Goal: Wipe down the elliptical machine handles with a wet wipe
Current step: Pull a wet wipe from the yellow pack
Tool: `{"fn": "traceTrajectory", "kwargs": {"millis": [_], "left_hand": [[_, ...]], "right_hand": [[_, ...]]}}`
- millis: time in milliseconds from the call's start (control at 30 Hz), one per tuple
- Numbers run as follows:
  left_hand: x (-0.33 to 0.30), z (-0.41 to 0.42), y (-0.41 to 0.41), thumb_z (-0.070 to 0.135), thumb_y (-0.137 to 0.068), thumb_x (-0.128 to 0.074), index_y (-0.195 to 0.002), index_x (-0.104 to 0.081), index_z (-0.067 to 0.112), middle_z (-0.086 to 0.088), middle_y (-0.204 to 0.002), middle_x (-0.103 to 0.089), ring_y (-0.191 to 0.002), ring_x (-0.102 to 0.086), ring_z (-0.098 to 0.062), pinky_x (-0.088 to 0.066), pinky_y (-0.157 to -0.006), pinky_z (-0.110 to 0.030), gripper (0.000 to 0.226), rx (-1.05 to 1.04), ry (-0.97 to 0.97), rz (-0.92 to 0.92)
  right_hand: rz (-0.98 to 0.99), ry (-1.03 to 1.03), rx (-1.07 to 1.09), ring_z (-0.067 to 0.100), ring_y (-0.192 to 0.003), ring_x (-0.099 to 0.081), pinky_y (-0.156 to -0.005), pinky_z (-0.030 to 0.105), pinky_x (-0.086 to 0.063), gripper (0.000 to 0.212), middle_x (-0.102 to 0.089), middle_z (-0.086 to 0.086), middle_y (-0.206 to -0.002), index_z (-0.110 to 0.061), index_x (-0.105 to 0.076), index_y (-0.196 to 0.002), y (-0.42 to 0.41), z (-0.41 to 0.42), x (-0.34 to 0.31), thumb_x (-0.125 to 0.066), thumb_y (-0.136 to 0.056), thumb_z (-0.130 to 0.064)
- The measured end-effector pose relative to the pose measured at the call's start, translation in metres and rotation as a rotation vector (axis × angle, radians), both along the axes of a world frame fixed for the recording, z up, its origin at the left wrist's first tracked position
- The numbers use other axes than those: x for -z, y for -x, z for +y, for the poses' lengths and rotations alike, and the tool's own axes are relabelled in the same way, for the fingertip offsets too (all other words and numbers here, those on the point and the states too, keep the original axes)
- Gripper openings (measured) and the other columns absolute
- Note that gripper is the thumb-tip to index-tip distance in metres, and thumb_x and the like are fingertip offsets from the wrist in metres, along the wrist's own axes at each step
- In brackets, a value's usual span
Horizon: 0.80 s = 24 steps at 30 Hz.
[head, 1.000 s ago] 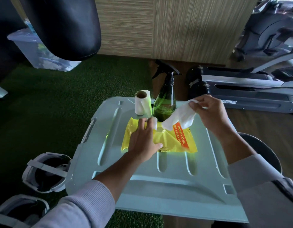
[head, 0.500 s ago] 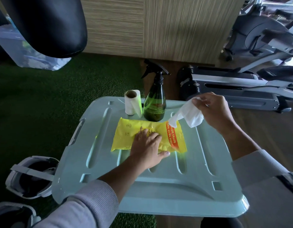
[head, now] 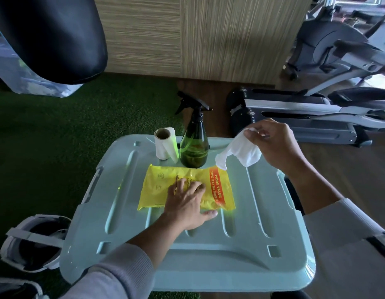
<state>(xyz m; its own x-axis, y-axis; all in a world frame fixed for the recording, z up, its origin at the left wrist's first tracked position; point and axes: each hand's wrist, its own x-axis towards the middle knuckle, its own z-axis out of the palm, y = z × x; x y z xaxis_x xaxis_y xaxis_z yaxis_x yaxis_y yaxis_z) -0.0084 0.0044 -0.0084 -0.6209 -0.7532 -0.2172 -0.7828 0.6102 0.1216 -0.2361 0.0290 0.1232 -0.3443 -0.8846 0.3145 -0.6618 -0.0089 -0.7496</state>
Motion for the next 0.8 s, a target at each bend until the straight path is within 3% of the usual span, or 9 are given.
{"fn": "traceTrajectory", "kwargs": {"millis": [67,133,267,367,433,500,633,733,800], "left_hand": [[-0.014,-0.002,0.007,0.085,-0.077,-0.035,-0.149,-0.025,0.027,0.009,-0.158,-0.017,-0.145,-0.009,-0.035,-0.019,-0.115,-0.054,0.093,-0.016,-0.08,-0.07],[-0.04,-0.008,0.011,0.084,-0.078,-0.036,-0.151,-0.026,0.025,0.006,-0.161,-0.015,-0.146,-0.01,-0.033,-0.017,-0.117,-0.051,0.095,-0.101,-0.257,-0.025],[-0.123,-0.011,0.004,0.076,-0.078,-0.05,-0.147,-0.038,0.017,-0.007,-0.153,-0.034,-0.141,-0.031,-0.023,-0.026,-0.115,-0.032,0.091,-0.252,-0.412,0.392],[-0.214,-0.007,0.007,0.061,-0.087,-0.054,-0.129,-0.056,0.029,-0.004,-0.133,-0.058,-0.125,-0.053,-0.015,-0.04,-0.102,-0.026,0.053,-0.401,-0.647,0.766],[-0.288,-0.002,0.018,0.056,-0.088,-0.055,-0.123,-0.055,0.034,-0.002,-0.126,-0.062,-0.119,-0.058,-0.012,-0.044,-0.103,-0.028,0.041,-0.391,-0.829,0.901],[-0.364,0.011,0.029,0.052,-0.088,-0.053,-0.134,-0.047,0.033,-0.004,-0.13,-0.061,-0.115,-0.058,-0.005,-0.043,-0.101,-0.021,0.049,-0.267,-0.952,0.869],[-0.488,0.044,0.043,0.08,-0.064,-0.06,-0.131,-0.049,0.044,0.008,-0.125,-0.065,-0.114,-0.06,-0.003,-0.045,-0.095,-0.02,0.077,-0.065,-1.201,0.718],[-0.549,0.069,0.044,0.065,-0.069,-0.069,-0.132,-0.054,0.034,0.011,-0.099,-0.07,-0.096,-0.064,-0.013,-0.049,-0.089,-0.029,0.071,0.021,-1.36,0.714],[-0.575,0.081,0.044,0.048,-0.072,-0.075,-0.133,-0.054,0.028,0.005,-0.092,-0.069,-0.091,-0.06,-0.017,-0.046,-0.088,-0.036,0.067,0.051,-1.389,0.803]], "right_hand": [[0.004,-0.026,-0.018,0.016,-0.088,-0.063,-0.079,0.03,-0.049,0.009,-0.065,-0.007,-0.093,-0.028,-0.074,-0.091,0.003,0.002,-0.011,-0.069,-0.087,-0.021],[0.027,-0.072,-0.036,0.016,-0.089,-0.064,-0.079,0.03,-0.05,0.011,-0.065,-0.007,-0.095,-0.032,-0.074,-0.091,0.006,0.009,-0.026,-0.07,-0.086,-0.023],[-0.062,-0.182,-0.117,0.016,-0.093,-0.063,-0.085,0.042,-0.053,0.011,-0.061,-0.011,-0.099,-0.034,-0.076,-0.09,0.015,0.03,-0.095,-0.073,-0.084,-0.025],[-0.128,-0.245,-0.19,0.017,-0.093,-0.061,-0.084,0.048,-0.053,0.014,-0.058,-0.013,-0.096,-0.036,-0.076,-0.088,0.018,0.053,-0.174,-0.075,-0.083,-0.023],[-0.196,-0.261,-0.261,0.02,-0.092,-0.061,-0.083,0.052,-0.052,0.012,-0.058,-0.007,-0.095,-0.033,-0.077,-0.09,0.018,0.071,-0.237,-0.074,-0.081,-0.025],[-0.248,-0.279,-0.315,0.021,-0.092,-0.062,-0.086,0.05,-0.052,0.014,-0.059,-0.003,-0.097,-0.032,-0.077,-0.091,0.017,0.091,-0.304,-0.072,-0.078,-0.029],[-0.26,-0.312,-0.448,0.019,-0.099,-0.062,-0.09,0.036,-0.054,0.019,-0.059,-0.005,-0.1,-0.032,-0.077,-0.091,0.023,0.132,-0.419,-0.071,-0.078,-0.02],[-0.297,-0.27,-0.463,0.013,-0.1,-0.061,-0.086,0.024,-0.05,0.025,-0.06,0.0,-0.101,-0.033,-0.078,-0.09,0.029,0.163,-0.483,-0.072,-0.077,-0.013],[-0.318,-0.219,-0.436,0.013,-0.099,-0.059,-0.085,0.02,-0.048,0.018,-0.057,0.008,-0.101,-0.035,-0.078,-0.092,0.031,0.182,-0.515,-0.075,-0.08,-0.023]]}}
